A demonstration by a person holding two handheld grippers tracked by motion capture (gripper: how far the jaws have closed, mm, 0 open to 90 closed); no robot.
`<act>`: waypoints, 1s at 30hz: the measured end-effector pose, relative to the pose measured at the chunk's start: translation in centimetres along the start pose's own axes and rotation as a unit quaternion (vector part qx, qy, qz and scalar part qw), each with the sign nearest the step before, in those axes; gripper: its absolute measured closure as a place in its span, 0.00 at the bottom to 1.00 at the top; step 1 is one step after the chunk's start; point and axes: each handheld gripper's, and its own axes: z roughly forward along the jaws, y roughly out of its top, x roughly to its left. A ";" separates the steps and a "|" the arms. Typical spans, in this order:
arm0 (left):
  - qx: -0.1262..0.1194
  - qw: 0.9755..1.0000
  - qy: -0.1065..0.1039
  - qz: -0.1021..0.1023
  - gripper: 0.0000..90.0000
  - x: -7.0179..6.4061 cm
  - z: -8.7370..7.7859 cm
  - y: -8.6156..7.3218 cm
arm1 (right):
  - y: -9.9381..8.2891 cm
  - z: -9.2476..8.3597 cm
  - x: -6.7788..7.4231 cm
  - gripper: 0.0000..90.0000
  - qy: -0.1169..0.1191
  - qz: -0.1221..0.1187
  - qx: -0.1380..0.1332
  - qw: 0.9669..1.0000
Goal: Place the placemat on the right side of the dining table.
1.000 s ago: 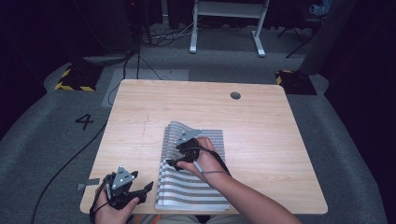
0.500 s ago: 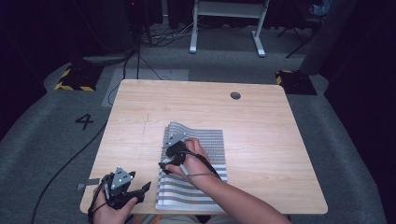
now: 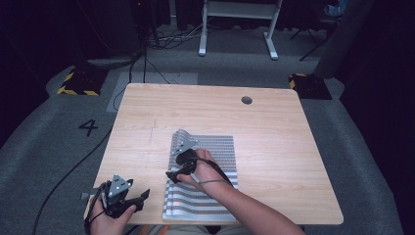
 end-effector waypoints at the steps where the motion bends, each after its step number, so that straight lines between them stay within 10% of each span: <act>1: 0.003 1.000 -0.001 0.003 0.33 0.1 0.0 0.0 | 0.0 0.0 -0.2 0.23 0.006 -0.001 -0.002 1.000; 9: 0.003 1.000 0.001 -0.004 0.33 0.9 0.5 -0.4 | -0.9 0.2 -1.6 0.25 0.063 0.052 -0.022 0.996; 19: 0.011 1.000 -0.002 -0.004 0.33 1.3 1.5 -0.5 | -1.6 -0.1 -3.3 0.40 0.115 0.062 -0.046 0.990; 30: 0.018 1.000 0.000 -0.001 0.33 1.9 2.2 -0.4 | -1.7 -0.4 -2.9 0.74 0.100 0.036 0.001 0.994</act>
